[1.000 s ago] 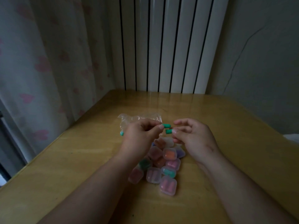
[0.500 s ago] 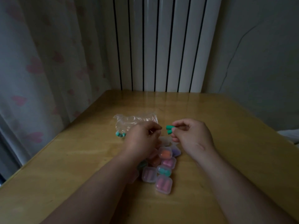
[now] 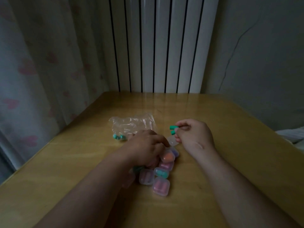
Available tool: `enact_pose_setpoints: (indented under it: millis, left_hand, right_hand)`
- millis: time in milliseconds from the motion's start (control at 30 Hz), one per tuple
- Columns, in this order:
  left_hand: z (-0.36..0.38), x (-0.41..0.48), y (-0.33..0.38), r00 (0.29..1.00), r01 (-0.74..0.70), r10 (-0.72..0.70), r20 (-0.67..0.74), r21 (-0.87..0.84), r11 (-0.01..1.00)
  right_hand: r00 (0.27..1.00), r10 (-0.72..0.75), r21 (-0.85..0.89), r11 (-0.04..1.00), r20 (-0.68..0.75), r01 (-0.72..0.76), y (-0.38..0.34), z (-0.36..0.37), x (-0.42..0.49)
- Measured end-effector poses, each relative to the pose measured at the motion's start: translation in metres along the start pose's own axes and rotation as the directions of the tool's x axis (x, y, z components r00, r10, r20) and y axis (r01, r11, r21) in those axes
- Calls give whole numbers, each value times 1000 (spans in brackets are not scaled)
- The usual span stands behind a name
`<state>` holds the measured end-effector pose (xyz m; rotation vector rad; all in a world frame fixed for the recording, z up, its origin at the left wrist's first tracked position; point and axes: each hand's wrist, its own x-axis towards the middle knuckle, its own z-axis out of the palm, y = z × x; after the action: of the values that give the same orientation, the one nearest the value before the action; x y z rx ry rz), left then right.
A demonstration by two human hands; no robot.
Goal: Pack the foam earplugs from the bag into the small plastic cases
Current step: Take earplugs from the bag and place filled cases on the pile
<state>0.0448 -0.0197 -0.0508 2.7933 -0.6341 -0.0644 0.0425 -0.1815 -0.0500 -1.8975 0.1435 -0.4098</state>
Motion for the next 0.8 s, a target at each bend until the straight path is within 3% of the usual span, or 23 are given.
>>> enact_pose_setpoints:
  millis: [167,333,467,633,800]
  left_hand:
    - [1,2,0,995,-28,24,97,46,999]
    - [3,2,2,999,-8,11,-48,55,998]
    - [3,-1,-1,981,-16,-10,-192,-134,991]
    - [-6,-12,0,890,-67,-144,-432,-437,897]
    - [-10,-28,-5,866,-191,-252,-431,-752,630]
  right_hand:
    - [1000,-1,7,1000,-3,1,1,2,1]
    - [1000,-26,-14,1000,-14,26,1,1,0]
    - [998,-56,-1,998,-41,56,-1,0,-1]
    - [995,-83,-7,997,-48,83,-7,-2,-8]
    - [996,-94,16,995,-7,94,-16,4,-20]
